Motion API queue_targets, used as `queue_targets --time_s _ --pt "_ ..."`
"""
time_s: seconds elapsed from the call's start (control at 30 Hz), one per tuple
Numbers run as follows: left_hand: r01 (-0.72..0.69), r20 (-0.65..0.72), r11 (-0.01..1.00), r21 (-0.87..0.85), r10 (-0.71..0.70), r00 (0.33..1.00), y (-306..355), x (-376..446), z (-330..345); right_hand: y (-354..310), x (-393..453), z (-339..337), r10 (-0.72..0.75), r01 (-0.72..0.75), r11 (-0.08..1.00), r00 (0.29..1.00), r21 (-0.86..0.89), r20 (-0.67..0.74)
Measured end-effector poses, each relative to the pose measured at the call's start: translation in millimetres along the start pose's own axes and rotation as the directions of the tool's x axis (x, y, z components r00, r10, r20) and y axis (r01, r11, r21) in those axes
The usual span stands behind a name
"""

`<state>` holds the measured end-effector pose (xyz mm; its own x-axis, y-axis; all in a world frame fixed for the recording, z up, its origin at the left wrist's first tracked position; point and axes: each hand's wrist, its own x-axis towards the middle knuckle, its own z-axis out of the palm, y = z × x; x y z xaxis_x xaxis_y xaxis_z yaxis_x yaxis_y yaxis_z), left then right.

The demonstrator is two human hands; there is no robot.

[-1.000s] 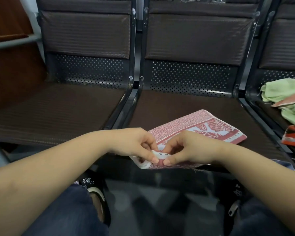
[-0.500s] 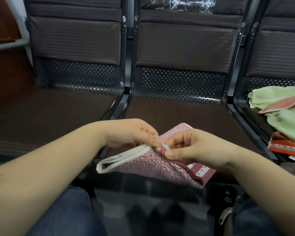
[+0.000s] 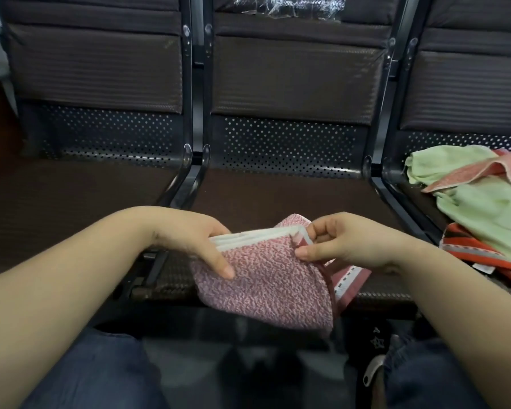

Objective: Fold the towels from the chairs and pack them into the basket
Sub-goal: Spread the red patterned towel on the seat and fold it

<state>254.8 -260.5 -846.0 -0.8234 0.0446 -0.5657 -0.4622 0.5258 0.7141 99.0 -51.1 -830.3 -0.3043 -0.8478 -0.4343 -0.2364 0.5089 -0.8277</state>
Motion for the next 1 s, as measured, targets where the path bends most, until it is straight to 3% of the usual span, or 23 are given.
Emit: queue_targets --time_s 0.1,0.2,0.33,0.43,0.63,0.77,0.9,1.0 --pt "0.024 -0.069 1.000 0.020 -0.023 0.997 -14 -4 -8 4 1 -7 0.052 -0.051 0.997 0.999 -0.057 0.008" --pt "0.006 -0.116 0.996 -0.084 -0.016 0.993 -24 -5 -10 6 2 -8 0.080 -0.079 0.987 0.997 -0.140 0.007" --pt "-0.116 -0.236 0.975 -0.188 0.070 0.969 -21 -1 -6 5 3 -2 0.067 -0.064 0.985 0.998 -0.162 0.012" --pt "-0.226 -0.319 0.941 -0.253 0.139 0.938 -11 5 -2 3 4 1 0.036 -0.053 0.963 0.997 -0.266 -0.068" --pt "-0.303 -0.451 0.890 -0.341 0.128 0.883 8 24 4 2 -1 -13 -0.012 -0.036 0.957 0.987 -0.289 -0.160" --pt "-0.275 -0.404 0.884 -0.378 0.110 0.908 13 42 7 8 -8 -35 -0.009 -0.027 0.981 0.983 -0.195 -0.182" --pt "-0.075 -0.172 0.950 -0.303 0.023 0.985 8 58 6 20 -9 -54 0.009 -0.044 0.990 0.967 -0.131 -0.256" --pt "-0.013 -0.210 0.976 -0.217 -0.034 0.977 10 72 4 31 -6 -65 0.039 -0.087 0.985 0.955 -0.151 -0.292"
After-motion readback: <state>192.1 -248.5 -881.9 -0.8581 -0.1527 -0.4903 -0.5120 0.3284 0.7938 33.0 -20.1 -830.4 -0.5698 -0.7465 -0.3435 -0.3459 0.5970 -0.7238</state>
